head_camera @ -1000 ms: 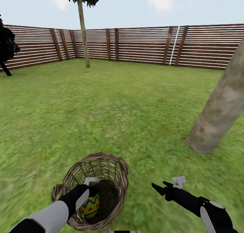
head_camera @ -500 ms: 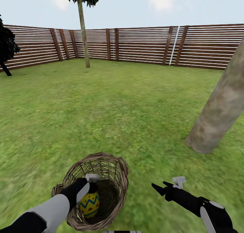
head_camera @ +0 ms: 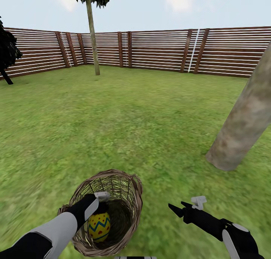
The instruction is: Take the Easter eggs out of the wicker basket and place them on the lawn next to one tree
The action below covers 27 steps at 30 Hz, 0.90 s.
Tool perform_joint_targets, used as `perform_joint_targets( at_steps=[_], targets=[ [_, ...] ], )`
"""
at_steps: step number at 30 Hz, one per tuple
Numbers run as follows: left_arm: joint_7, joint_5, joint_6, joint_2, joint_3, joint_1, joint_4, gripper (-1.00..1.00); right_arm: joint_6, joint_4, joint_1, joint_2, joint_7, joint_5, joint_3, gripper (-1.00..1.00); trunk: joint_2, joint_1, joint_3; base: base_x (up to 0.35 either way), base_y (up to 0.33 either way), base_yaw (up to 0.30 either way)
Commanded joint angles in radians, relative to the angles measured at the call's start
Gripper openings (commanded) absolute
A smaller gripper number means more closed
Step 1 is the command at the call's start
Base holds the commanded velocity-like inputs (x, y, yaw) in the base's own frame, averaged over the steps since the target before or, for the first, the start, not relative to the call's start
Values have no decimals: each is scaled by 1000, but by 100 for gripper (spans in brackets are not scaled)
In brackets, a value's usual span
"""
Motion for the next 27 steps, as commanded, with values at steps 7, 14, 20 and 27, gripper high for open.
perform_joint_targets(
  at_steps=[7, 14, 20, 27],
  targets=[
    [-1, 12, 13, 2, 0, 0, 1, 100, 6, 0, 0, 0, 2, -7, -1, 100, 0, 0, -1, 0, 0, 0],
    [-6, 12, 8, 4, 1, 1, 2, 100, 6, 0, 0, 0, 4, -7, -1, 100, 0, 0, -1, 0, 0, 0],
    [-7, 13, 1, 5, 1, 3, 0, 100, 6, 0, 0, 0, 5, -7, -1, 100, 0, 0, -1, 0, 0, 0],
    [-7, 11, -5, 5, 1, 5, -3, 100, 6, -1, 0, 0, 9, -6, -2, 100, -1, 2, -16, 0, 0, 0]
  ],
)
